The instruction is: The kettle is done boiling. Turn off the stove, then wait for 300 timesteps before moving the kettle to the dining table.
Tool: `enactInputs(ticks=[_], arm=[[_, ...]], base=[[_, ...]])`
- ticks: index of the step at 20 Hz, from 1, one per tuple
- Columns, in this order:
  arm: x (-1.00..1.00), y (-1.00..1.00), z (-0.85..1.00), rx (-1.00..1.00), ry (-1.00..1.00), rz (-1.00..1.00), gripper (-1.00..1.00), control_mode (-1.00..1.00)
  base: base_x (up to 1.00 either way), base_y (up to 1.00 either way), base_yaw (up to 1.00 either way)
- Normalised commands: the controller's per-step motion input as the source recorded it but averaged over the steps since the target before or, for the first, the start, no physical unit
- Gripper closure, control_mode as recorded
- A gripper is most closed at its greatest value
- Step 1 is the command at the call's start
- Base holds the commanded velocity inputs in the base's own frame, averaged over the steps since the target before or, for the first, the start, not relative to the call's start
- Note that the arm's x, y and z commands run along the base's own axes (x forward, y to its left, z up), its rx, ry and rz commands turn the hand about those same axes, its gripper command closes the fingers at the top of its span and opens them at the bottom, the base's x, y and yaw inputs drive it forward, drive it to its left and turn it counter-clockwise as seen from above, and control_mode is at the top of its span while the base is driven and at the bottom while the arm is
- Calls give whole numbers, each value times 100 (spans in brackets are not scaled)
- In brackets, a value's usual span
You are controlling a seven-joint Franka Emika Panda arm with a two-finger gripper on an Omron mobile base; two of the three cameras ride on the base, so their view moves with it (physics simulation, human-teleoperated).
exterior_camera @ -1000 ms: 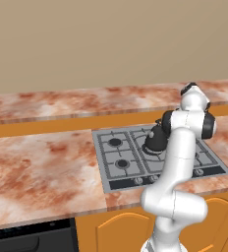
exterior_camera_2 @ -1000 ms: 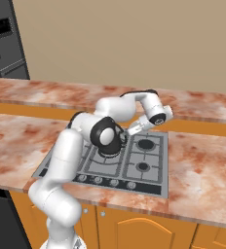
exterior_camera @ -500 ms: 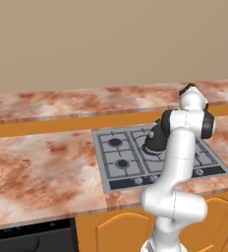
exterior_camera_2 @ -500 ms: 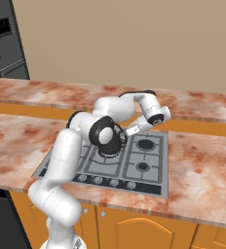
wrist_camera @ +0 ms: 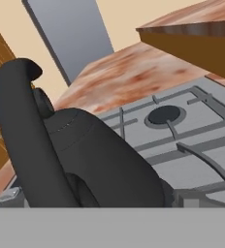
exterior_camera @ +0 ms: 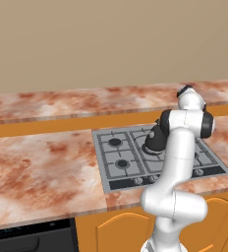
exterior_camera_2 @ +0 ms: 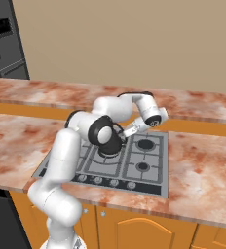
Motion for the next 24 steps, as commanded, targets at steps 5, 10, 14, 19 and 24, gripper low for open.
enactInputs(ticks=[5, 10, 14, 19, 24], arm=[[-2, 9, -7, 0, 0, 0, 100, -100], [0, 0, 0, 0, 1, 0, 100, -100], [0, 2, 0, 0, 0, 0, 100, -100], [-6, 0, 13, 0, 0, -4, 100, -100], [-15, 0, 40, 0, 0, -6, 100, -100]], base=[[0, 0, 0], [0, 0, 0], [0, 0, 0], [0, 0, 0], [0, 0, 0]])
